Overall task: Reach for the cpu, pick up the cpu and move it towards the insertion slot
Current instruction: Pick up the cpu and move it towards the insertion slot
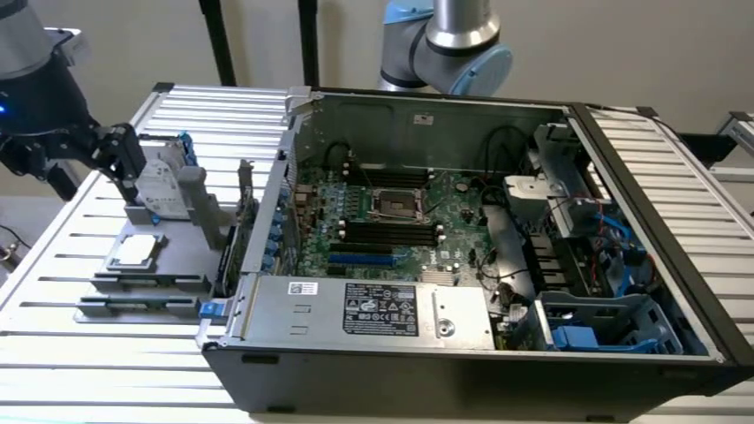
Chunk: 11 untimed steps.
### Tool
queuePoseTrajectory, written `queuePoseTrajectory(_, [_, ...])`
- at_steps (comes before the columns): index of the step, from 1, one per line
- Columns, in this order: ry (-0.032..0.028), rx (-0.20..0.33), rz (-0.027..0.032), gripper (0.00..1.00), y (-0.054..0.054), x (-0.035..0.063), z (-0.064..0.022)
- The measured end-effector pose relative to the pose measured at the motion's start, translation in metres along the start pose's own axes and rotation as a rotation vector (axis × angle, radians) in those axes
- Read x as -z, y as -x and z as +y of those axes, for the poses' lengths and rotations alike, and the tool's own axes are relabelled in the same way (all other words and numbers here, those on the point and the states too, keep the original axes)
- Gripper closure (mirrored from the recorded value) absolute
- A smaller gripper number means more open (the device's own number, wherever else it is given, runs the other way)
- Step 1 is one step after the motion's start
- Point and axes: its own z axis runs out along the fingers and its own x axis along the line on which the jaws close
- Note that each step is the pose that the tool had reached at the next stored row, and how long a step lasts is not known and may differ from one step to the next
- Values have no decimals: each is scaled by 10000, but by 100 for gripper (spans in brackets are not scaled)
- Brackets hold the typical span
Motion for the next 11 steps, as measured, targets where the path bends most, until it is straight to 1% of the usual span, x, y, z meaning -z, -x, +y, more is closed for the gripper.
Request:
queuePoseTrajectory(6, [30,8,-2,23,0,-109,-10])
queuePoseTrajectory(11, [42,19,-4,23,1,-201,-17])
